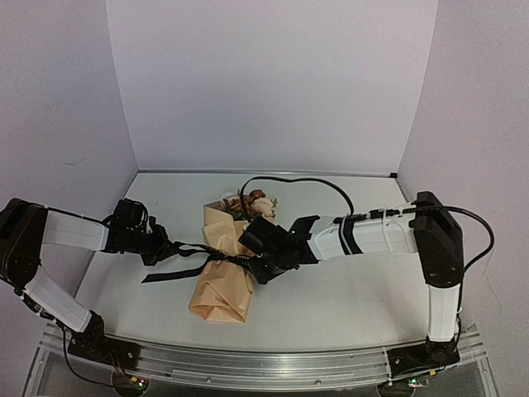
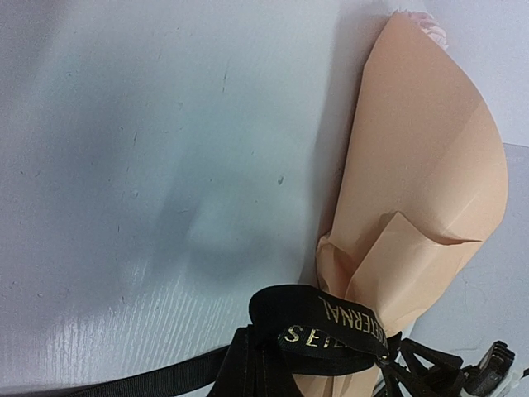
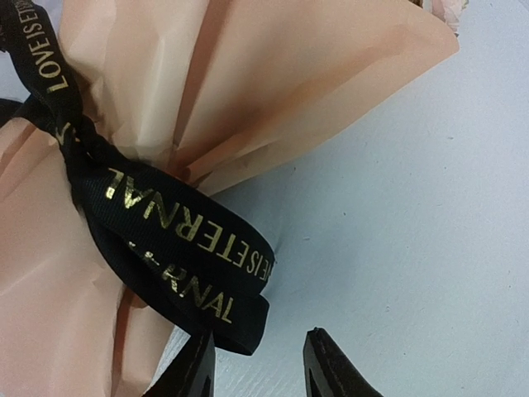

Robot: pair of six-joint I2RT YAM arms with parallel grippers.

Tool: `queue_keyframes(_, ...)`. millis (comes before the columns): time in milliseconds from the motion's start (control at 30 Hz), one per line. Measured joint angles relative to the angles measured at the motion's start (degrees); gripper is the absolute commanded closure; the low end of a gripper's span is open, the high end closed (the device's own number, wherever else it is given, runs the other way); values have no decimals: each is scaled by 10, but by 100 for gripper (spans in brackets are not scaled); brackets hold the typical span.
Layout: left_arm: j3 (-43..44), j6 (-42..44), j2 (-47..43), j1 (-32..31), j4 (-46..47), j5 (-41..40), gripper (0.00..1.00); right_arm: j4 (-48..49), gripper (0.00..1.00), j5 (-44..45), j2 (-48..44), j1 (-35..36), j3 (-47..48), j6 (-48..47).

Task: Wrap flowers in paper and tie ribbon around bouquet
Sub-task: Tie the half-tied ribbon around the folded bouquet.

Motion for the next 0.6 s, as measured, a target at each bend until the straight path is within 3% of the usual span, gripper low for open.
queue_keyframes(300, 0, 0, 0, 0, 0, 0, 100, 0, 63, 15, 31, 6, 12, 1)
queue_keyframes(600, 0, 0, 0, 0, 0, 0, 100, 2, 90, 72, 35, 7, 25, 12)
